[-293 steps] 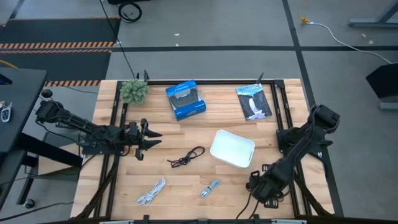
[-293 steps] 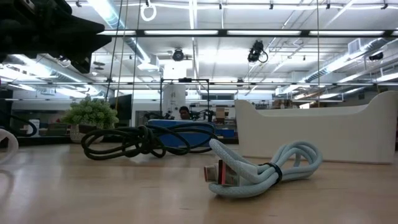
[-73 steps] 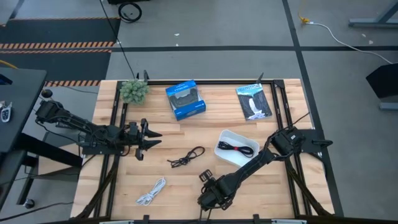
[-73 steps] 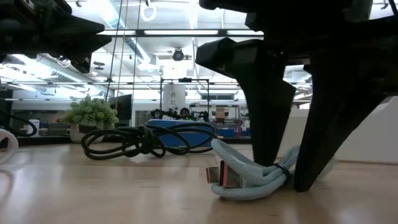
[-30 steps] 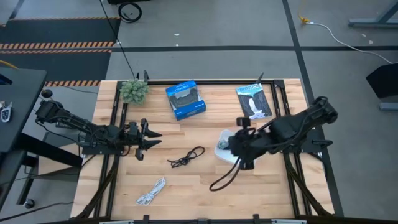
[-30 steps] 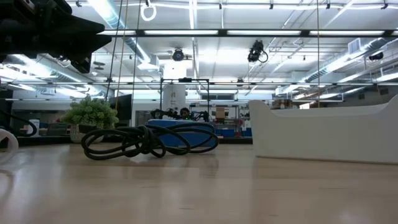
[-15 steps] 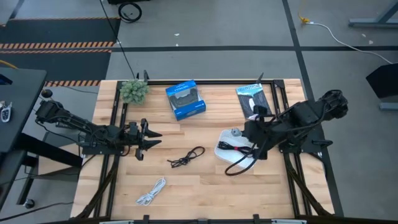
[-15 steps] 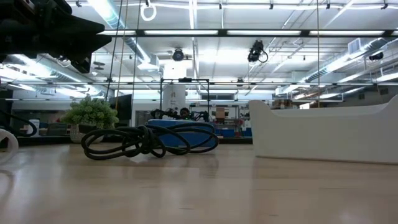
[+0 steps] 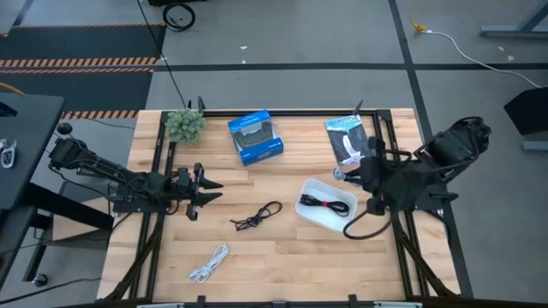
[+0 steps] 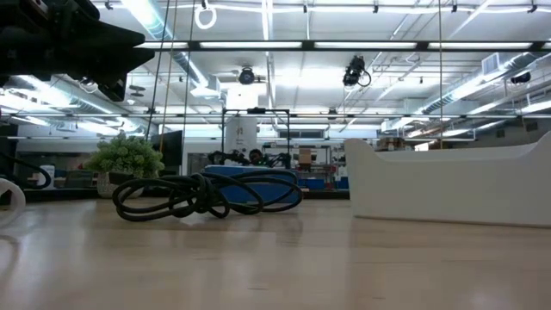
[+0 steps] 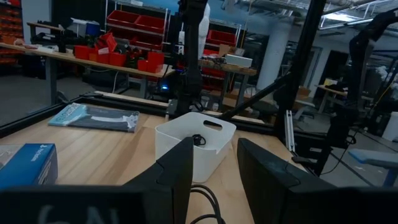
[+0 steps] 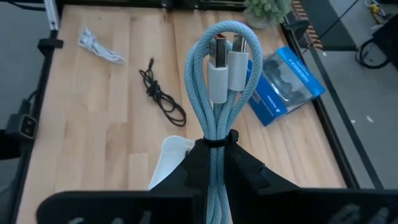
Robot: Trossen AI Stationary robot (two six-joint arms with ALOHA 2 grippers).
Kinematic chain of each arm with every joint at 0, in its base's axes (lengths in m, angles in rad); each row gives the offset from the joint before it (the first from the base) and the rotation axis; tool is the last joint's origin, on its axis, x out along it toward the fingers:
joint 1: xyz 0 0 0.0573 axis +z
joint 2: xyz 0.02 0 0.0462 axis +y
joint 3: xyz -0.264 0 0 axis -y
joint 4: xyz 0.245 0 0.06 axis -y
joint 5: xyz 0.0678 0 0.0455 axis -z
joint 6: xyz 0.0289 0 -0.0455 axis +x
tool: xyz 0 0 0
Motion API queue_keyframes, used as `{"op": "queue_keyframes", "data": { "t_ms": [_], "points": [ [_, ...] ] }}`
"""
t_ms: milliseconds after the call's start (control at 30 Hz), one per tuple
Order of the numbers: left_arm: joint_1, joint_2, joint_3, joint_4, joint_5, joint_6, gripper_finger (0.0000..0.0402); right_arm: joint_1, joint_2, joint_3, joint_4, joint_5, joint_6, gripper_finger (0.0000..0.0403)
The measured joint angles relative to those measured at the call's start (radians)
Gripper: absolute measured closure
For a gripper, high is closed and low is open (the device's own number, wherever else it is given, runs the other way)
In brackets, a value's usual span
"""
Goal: Pick and place USB-C Cables
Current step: Put the light blue charger cable into the white bin
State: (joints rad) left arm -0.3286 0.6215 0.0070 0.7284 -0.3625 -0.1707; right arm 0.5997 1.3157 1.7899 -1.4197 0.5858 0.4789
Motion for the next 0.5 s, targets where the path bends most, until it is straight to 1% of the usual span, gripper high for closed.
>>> {"op": "queue_keyframes", "data": {
  "t_ms": [100,200,300,500],
  "points": [
    [0.0,0.0,0.0,0.0,0.0,0.0,0.0269,0.023,-0.01,-0.035,0.008,0.006,0.021,0.0363],
    [0.0,0.0,0.0,0.0,0.0,0.0,0.0269,0.033,-0.027,-0.109,0.014,0.008,0.049,0.0363],
    [0.0,0.0,0.0,0.0,0.0,0.0,0.0269,0.034,-0.056,-0.21,0.046,0.006,0.077,0.0363],
    [0.0,0.0,0.0,0.0,0.0,0.0,0.0269,0.014,-0.132,-0.442,0.178,-0.057,0.122,0.0363]
  ]
}}
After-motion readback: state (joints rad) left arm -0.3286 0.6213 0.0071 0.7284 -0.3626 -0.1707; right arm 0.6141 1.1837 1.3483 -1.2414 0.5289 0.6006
